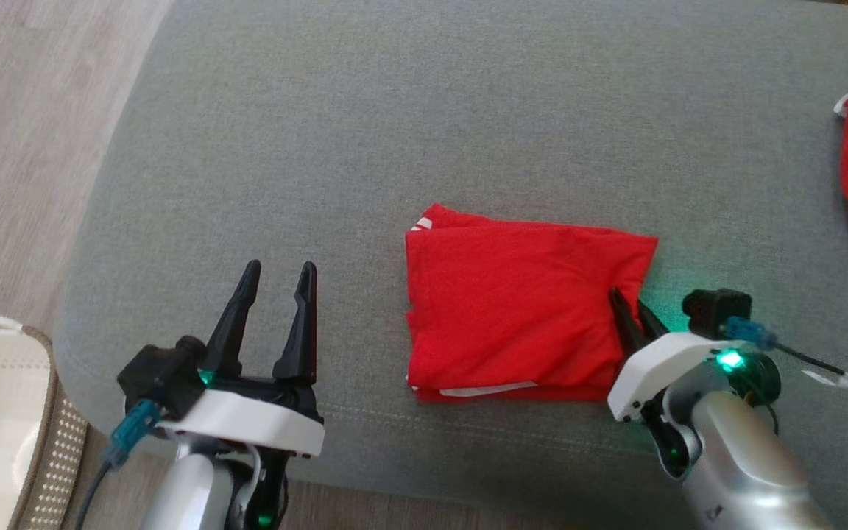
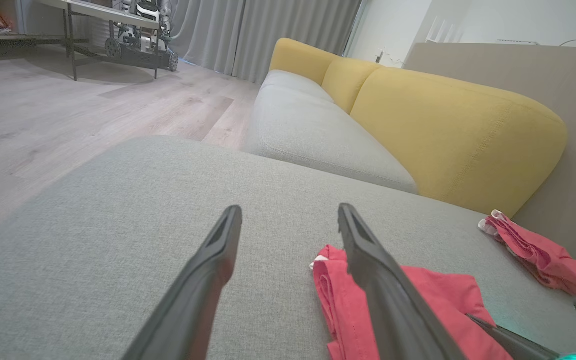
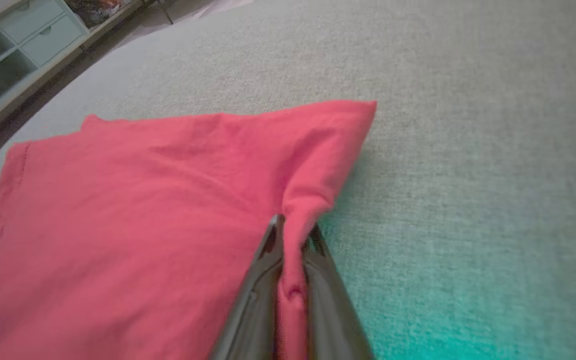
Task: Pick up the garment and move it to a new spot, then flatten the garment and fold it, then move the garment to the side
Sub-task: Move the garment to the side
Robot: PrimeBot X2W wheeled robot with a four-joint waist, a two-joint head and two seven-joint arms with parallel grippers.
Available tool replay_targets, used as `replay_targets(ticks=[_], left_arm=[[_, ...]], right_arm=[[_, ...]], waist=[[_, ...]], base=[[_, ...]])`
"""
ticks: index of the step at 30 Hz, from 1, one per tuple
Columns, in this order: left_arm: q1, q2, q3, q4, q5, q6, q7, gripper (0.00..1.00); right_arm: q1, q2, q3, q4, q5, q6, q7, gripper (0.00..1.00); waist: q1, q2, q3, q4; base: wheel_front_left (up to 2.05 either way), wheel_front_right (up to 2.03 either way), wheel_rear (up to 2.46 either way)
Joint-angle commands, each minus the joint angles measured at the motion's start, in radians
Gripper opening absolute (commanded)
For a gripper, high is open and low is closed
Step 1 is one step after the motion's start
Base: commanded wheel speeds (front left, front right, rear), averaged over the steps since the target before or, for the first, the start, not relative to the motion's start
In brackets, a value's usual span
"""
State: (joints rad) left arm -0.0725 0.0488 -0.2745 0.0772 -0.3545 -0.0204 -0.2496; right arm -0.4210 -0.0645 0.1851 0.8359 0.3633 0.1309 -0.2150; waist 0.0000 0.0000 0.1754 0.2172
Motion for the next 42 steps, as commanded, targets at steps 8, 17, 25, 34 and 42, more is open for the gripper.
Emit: replay_targets(ticks=[8,17,25,34,42], left_arm=[[-0.053,0.001,0.047,-0.043,0.003,0.0,-0.012,1.0],[-0.127,0.001,0.064,-0.063,0.033,-0.019,-0.012,1.0],[-0.248,0.001,0.044,-0.064,0.049,-0.042,-0.012,1.0],[-0.325,0.001,0.054,-0.059,0.081,-0.064,-0.012,1.0],[-0.344,0.001,0.08,-0.066,0.109,-0.079,-0.012,1.0]], right_arm=[[-0.097,-0.046,0.094,-0.081,-0.138,0.0,-0.04,0.0],[-0.376,-0.159,0.25,-0.139,-0.089,0.0,0.047,0.0],[-0.647,-0.237,0.201,-0.032,0.063,0.0,0.1,0.0],[-0.736,-0.304,0.181,0.112,0.008,0.0,0.038,0.0],[-0.777,-0.381,0.154,0.177,-0.009,0.0,-0.005,0.0]], waist=[[0.0,0.0,-0.002,-0.068],[0.0,0.0,0.082,-0.174],[0.0,0.0,0.195,-0.205],[0.0,0.0,0.258,-0.22],[0.0,0.0,0.298,-0.246]], base=[[0.0,0.0,0.0],[0.0,0.0,0.0],[0.0,0.0,0.0],[0.0,0.0,0.0],[0.0,0.0,0.0]])
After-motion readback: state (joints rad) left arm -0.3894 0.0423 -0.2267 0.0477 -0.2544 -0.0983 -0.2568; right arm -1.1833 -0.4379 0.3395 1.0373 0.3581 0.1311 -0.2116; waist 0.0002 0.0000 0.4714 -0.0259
